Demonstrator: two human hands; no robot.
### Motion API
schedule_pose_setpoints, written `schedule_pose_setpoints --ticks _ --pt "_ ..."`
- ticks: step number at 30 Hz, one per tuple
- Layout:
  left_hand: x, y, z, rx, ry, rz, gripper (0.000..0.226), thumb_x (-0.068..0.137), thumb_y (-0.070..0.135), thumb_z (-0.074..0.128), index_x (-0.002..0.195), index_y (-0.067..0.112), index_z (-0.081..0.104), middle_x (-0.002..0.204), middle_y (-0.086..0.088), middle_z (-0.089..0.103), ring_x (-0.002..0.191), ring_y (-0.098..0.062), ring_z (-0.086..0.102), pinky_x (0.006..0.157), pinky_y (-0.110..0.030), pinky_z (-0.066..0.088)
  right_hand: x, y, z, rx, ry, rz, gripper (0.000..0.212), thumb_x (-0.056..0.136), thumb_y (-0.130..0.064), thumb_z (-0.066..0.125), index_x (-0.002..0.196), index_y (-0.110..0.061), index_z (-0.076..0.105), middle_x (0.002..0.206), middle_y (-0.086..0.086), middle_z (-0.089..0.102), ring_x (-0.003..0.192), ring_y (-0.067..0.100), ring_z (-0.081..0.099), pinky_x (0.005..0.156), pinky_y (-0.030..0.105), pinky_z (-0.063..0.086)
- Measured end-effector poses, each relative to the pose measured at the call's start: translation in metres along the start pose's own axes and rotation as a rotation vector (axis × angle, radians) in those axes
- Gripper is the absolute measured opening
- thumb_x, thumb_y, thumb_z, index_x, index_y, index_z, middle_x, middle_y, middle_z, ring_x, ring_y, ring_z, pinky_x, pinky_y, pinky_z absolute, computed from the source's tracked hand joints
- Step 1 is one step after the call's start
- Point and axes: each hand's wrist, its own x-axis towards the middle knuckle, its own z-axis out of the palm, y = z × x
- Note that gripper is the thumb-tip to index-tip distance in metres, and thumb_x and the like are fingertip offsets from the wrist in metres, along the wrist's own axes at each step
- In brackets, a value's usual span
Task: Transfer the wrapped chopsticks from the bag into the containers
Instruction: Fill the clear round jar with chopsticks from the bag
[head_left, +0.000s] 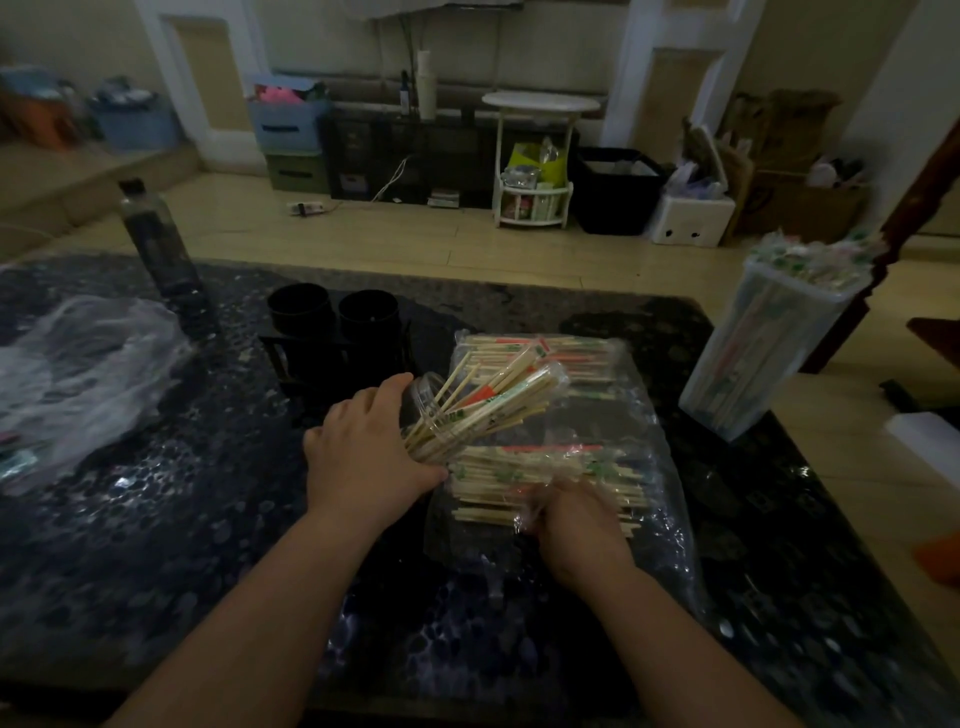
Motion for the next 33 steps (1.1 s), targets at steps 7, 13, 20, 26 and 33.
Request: schedule_pose_setpoints --ticks 7,13,20,26,33 --pt "-0.001 0.003 0.000 -0.011 -0.014 0.004 0.105 0.057 0.061 0.081 0.144 0.041 0.026 0.139 0.005 0.045 0.127 -0.024 0.041 0.097 -0.044 0.035 0.001 0.002 0.000 -0.033 -0.097 -0.004 0.033 0.092 -0.045 0.057 0.121 -0.032 0.064 0.125 -0.002 0.057 0.118 0.024 0.050 0.104 0.034 0.037" --pt "-0.001 0.004 0.000 -0.004 -0.014 0.007 0.106 0.056 0.062 0.081 0.144 0.041 0.026 0.139 0.006 0.046 0.127 -0.023 0.042 0.097 -0.044 0.036 0.000 0.000 0.000 -0.033 -0.112 -0.043 0.041 0.095 -0.029 0.055 0.136 -0.030 0.053 0.135 0.001 0.055 0.126 0.024 0.047 0.109 0.031 0.031" --pt "-0.001 0.002 0.000 -0.002 -0.015 0.011 0.105 0.057 0.062 0.080 0.144 0.040 0.026 0.138 0.005 0.046 0.126 -0.024 0.042 0.096 -0.043 0.036 -0.001 0.000 0.010 -0.093 -0.152 -0.071 0.050 0.091 -0.018 0.051 0.140 -0.027 0.052 0.142 0.003 0.051 0.129 0.027 0.045 0.113 0.032 0.029" --pt "-0.001 0.003 0.001 0.002 -0.026 0.005 0.106 0.057 0.062 0.080 0.144 0.041 0.024 0.139 0.005 0.045 0.127 -0.023 0.041 0.097 -0.045 0.036 -0.015 -0.005 0.012 -0.233 -0.029 -0.114 0.042 0.062 -0.019 0.059 0.101 -0.018 0.076 0.100 0.006 0.073 0.090 0.025 0.069 0.084 0.036 0.054" --pt "0.001 0.001 0.000 -0.007 -0.009 -0.011 0.106 0.056 0.062 0.081 0.144 0.040 0.027 0.139 0.004 0.046 0.126 -0.025 0.042 0.098 -0.045 0.036 -0.027 -0.025 -0.031 -0.274 -0.043 -0.090 0.044 0.090 -0.017 0.051 0.133 -0.016 0.051 0.118 0.009 0.065 0.107 0.029 0.061 0.090 0.035 0.046"
